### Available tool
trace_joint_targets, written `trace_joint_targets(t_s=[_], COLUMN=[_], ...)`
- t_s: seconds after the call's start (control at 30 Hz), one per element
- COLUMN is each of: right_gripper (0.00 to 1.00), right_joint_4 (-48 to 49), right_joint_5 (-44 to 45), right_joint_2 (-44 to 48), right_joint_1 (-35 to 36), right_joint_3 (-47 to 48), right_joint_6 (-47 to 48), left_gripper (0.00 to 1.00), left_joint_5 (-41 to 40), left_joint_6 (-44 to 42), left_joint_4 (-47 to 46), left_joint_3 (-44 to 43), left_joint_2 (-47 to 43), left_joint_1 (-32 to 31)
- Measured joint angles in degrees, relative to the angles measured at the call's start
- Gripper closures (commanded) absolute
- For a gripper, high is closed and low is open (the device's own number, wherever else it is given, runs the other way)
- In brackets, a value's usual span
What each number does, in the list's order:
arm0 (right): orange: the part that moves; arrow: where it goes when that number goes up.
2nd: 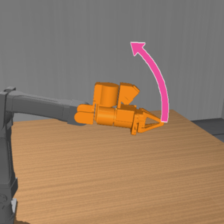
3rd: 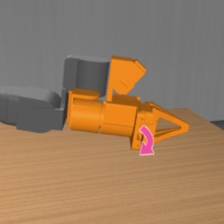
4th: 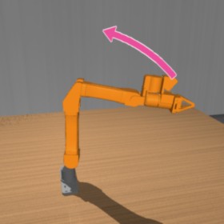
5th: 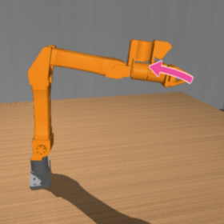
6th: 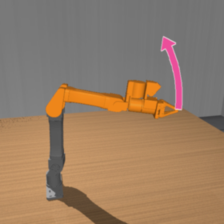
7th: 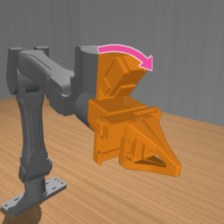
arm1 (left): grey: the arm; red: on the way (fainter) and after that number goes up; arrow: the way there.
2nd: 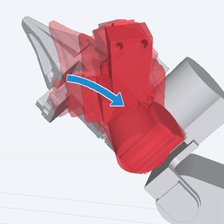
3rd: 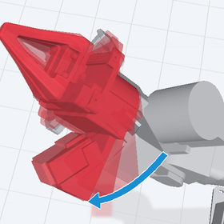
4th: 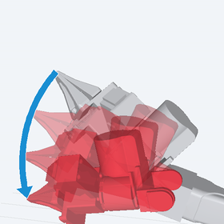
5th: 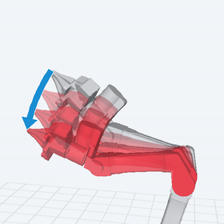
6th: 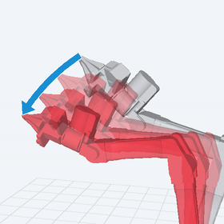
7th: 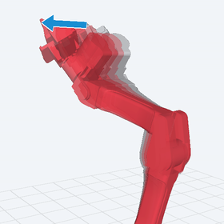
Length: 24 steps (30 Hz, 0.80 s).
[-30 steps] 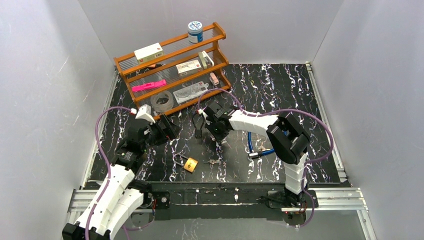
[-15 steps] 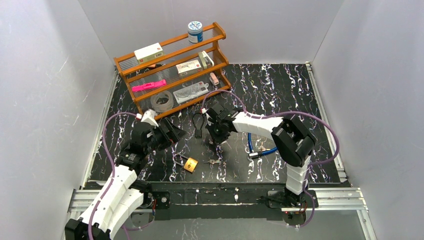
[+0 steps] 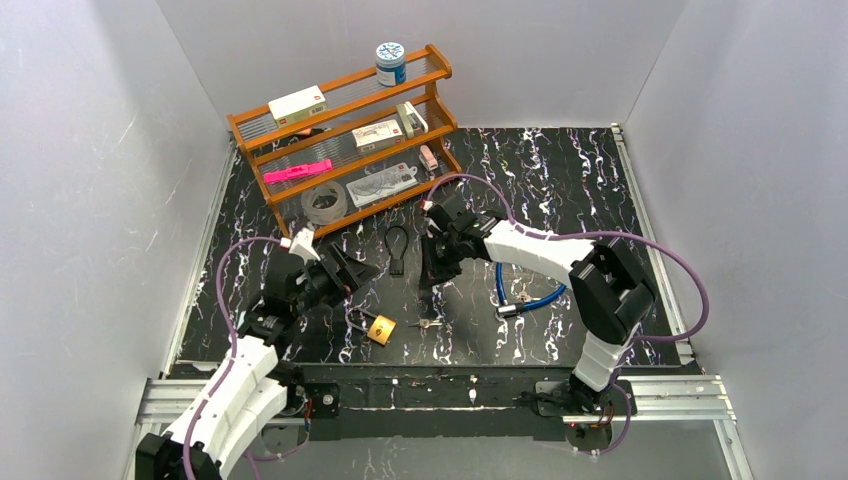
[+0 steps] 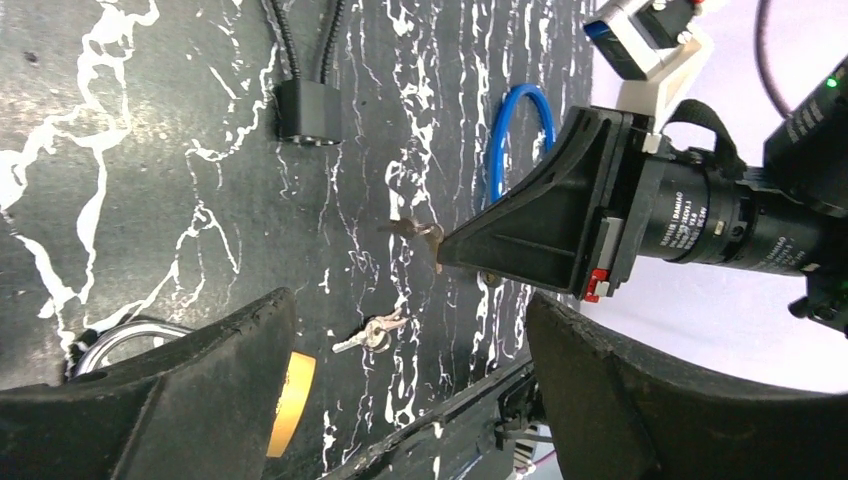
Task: Unlock with the key
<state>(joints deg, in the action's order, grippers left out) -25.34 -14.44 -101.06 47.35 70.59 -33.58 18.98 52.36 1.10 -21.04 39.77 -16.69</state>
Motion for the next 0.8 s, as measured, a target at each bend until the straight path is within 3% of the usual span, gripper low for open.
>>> trace_joint_targets(t_s=[0.2, 0.3, 0.53, 0.67, 0.8], right_gripper=[0.93, 0.93, 0.94, 0.94, 0.95], right_joint_4=[2.97, 5.64, 13.68, 14.95, 15.32], right_joint_5=[-2.75, -4.42, -9.44, -10.4, -12.11], right_joint_2=[1.03, 3.41, 12.13, 15.87, 19.89], right_joint_1=[-0.09, -0.33, -3.63, -4.22, -4.2], right_joint_3=[-2.27, -5.09, -12.22, -12.2, -12.2], right_joint_6=[-7.87, -13.05, -22.75, -20.41, -15.96], left_gripper=[0.37, 0.39, 0.2, 0.14, 0.14], left_joint_5=[4.09, 6.23, 7.54, 6.93, 6.93], left_joint_6=[2.97, 4.37, 6.95, 15.21, 23.63], left_joint_4=[-6.23, -9.73, -15.23, -15.78, -15.78], left_joint_3=[3.41, 3.76, 3.58, 1.75, -1.2], left_joint_2=[-0.26, 0.17, 3.96, 9.6, 13.0], left_joint_1=[-0.37, -1.18, -5.2, -5.62, -6.43])
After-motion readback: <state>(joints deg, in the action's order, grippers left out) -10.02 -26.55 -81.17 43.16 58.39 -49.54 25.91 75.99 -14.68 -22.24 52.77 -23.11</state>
